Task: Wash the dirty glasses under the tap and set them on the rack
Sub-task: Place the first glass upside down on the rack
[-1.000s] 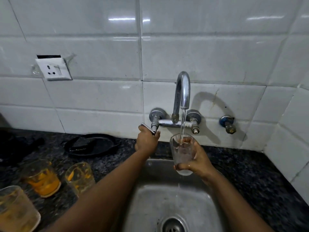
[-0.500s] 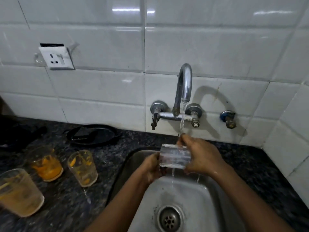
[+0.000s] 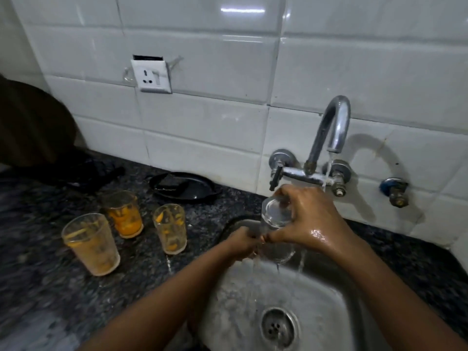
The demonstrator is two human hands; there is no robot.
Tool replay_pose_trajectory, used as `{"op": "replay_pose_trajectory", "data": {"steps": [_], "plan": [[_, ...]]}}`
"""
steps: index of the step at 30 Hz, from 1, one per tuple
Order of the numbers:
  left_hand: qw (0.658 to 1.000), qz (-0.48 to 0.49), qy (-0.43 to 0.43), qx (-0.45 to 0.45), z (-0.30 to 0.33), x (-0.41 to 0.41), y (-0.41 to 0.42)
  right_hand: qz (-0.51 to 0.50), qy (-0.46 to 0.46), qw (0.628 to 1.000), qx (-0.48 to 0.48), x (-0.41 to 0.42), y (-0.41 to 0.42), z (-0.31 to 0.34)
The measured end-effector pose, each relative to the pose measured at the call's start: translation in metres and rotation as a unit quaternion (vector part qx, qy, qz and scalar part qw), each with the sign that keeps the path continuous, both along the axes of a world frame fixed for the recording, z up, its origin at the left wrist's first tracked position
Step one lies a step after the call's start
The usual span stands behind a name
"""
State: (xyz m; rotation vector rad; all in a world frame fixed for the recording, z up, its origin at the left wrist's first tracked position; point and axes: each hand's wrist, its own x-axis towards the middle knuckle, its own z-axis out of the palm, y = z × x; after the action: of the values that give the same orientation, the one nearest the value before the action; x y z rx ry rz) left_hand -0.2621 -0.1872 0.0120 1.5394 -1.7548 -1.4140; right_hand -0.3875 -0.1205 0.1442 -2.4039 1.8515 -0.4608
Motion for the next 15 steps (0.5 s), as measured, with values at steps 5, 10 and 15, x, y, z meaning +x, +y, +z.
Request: {"op": "replay_pose_trajectory", "data": {"steps": [5, 10, 15], "plan": [[0.963, -0.006, -0.145, -0.229, 0.039, 0.064, -0.028, 0.015, 0.049, 0.991, -0.121, 0.057, -0.015, 0.008], [0.923, 0.071, -0.071, -0.372, 0.077, 0.164, -0.043, 0.034, -0.012, 0.961, -0.274, 0.144, -0.057, 0.002], [0.892, 0.197, -0.054, -0.403, 0.073, 0.353, -0.08, 0.065, -0.097, 0.961, -0.251, 0.303, -0.136, -0.011]]}}
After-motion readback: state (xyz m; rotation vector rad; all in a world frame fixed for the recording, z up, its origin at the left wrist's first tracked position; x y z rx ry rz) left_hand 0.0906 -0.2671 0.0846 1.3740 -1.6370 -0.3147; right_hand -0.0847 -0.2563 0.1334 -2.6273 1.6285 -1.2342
